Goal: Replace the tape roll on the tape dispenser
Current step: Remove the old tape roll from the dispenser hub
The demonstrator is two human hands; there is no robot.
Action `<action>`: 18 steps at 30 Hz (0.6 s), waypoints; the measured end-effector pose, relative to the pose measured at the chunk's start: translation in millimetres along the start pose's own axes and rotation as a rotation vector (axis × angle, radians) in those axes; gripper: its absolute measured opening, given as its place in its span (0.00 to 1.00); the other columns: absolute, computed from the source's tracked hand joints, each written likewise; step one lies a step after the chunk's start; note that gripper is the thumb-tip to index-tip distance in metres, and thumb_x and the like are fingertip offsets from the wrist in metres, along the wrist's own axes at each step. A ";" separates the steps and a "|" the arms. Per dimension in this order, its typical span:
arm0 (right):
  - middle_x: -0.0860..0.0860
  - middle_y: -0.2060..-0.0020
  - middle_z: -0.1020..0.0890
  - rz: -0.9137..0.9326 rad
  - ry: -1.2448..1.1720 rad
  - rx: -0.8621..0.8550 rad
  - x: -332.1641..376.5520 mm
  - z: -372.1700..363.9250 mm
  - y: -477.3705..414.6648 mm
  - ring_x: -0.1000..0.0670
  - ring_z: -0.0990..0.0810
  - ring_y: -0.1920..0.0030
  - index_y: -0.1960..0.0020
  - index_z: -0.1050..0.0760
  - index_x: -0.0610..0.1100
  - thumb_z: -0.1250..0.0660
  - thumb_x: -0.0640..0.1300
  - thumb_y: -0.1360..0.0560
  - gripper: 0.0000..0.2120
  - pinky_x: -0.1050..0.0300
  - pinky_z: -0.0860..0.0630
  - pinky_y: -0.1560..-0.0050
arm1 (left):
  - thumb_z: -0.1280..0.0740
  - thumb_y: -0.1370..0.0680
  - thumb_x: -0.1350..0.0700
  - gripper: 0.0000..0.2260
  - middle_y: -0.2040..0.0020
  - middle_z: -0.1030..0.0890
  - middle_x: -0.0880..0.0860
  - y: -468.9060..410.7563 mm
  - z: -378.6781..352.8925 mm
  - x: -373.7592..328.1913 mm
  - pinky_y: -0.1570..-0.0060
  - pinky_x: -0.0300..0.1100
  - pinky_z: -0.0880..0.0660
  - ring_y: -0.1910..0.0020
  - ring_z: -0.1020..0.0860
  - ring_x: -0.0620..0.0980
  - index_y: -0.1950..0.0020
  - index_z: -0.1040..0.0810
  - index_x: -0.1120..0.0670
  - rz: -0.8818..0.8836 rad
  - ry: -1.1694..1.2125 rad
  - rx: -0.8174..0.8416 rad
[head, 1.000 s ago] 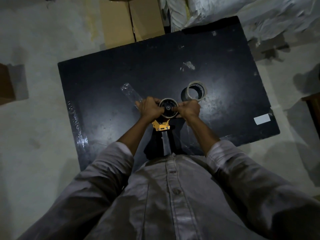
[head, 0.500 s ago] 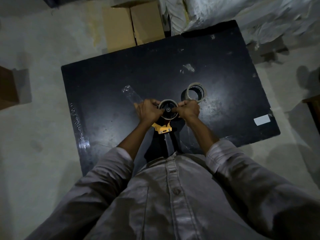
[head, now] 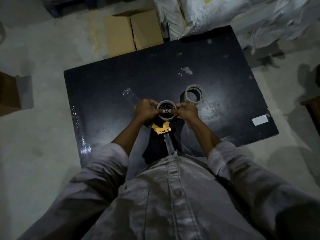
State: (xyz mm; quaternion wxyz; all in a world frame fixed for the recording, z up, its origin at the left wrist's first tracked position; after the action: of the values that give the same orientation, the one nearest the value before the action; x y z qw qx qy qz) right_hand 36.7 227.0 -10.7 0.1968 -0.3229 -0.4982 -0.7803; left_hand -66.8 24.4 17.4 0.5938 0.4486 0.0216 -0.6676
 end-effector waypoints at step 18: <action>0.52 0.61 0.10 -0.045 0.136 -0.109 1.0 3.8 -3.4 0.51 0.09 0.58 0.57 0.13 0.48 0.08 0.49 0.42 0.19 0.46 0.10 0.51 | 0.13 0.36 0.40 0.15 0.59 0.12 0.40 -8.1 2.6 10.1 0.27 0.61 0.35 0.47 0.16 0.45 0.60 0.12 0.45 0.081 -0.008 -0.059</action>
State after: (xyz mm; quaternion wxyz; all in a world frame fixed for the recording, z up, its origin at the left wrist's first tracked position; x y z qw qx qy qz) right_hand 35.0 231.9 -11.2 0.1949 -0.2680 -0.4476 -0.8306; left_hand -73.9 17.4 8.6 0.6334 0.4288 0.0209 -0.6438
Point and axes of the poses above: each hand's wrist, its own y-axis away from the middle knuckle, its own z-axis out of the back of the hand, x = y × z, the point moved 8 cm from there along -y, towards the middle knuckle
